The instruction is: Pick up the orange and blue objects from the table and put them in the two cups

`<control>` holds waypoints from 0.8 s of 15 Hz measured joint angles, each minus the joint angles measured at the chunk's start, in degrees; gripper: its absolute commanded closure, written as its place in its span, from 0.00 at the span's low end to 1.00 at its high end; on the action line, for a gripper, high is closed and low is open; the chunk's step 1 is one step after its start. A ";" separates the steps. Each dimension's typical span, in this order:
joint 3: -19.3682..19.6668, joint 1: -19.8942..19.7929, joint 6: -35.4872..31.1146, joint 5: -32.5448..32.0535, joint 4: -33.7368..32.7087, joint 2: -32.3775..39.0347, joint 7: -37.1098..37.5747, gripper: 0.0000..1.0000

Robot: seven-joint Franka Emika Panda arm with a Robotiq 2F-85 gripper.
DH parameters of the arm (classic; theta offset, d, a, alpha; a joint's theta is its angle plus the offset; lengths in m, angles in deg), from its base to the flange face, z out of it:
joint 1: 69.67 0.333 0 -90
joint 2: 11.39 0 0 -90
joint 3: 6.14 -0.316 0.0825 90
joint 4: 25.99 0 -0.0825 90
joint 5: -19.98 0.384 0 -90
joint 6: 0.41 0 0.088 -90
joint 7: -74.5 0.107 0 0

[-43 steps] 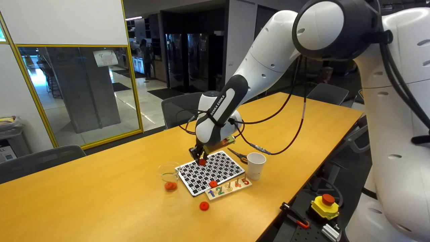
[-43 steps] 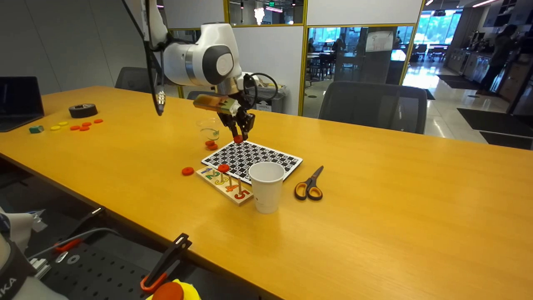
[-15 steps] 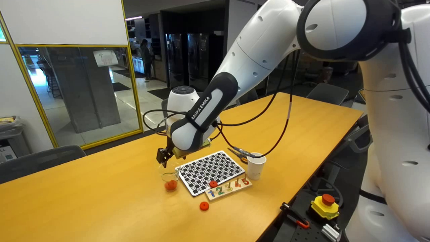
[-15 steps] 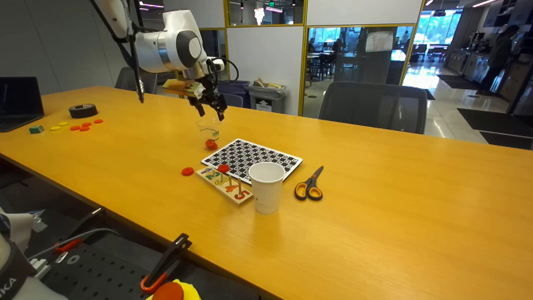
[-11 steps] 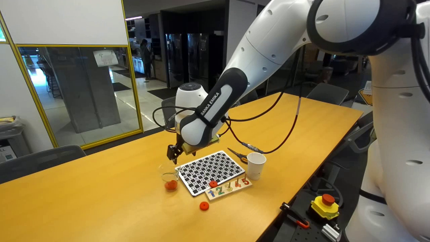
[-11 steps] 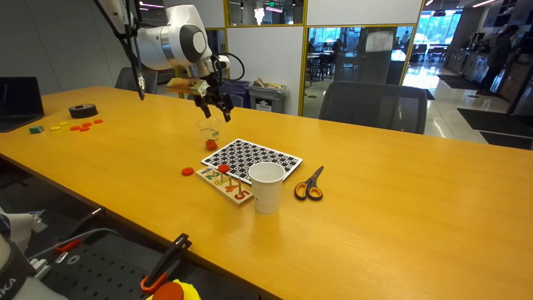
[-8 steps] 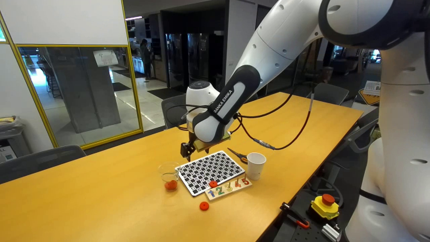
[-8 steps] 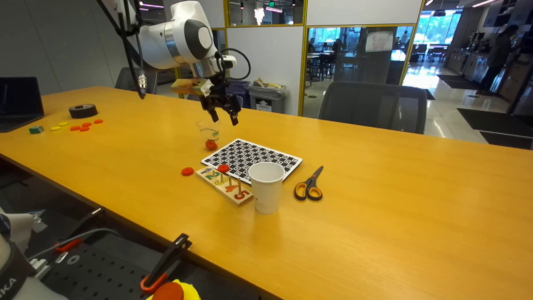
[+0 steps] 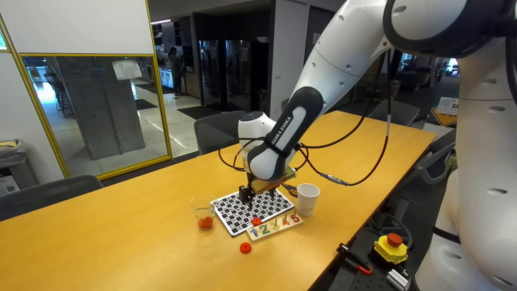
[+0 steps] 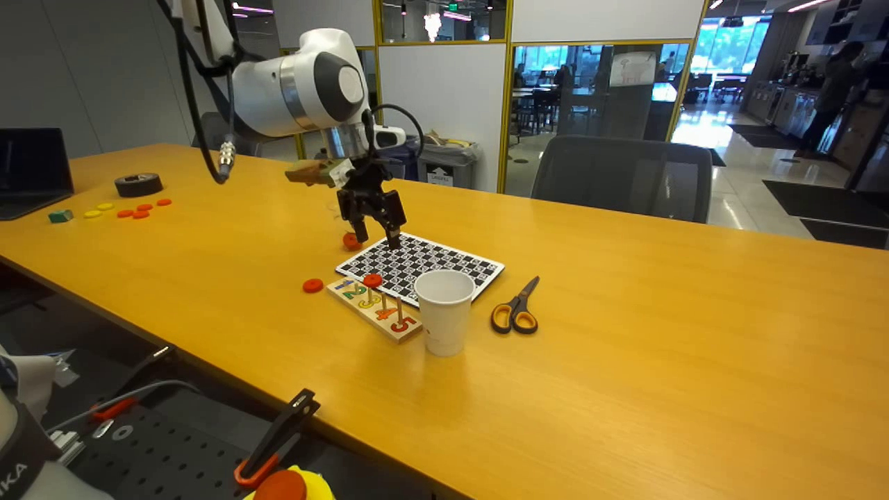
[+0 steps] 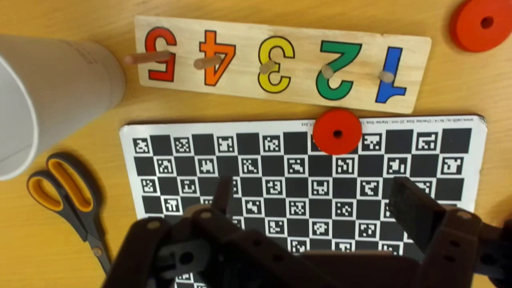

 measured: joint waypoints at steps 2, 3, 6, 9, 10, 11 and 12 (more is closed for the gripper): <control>-0.77 -0.85 -0.69 0.99 0.18 1.76 0.13 0.00; -1.17 -1.30 -1.51 1.95 0.18 2.76 0.10 0.00; -3.83 -4.21 -5.48 8.74 0.21 5.70 -4.15 0.00; -7.11 -7.80 -9.11 15.94 0.22 7.72 -10.68 0.00; -8.01 -8.80 -9.94 17.76 0.22 8.17 -12.51 0.00; -8.76 -9.65 -10.65 19.27 0.22 8.53 -14.05 0.00; -9.45 -10.42 -11.40 20.64 0.22 8.81 -15.46 0.00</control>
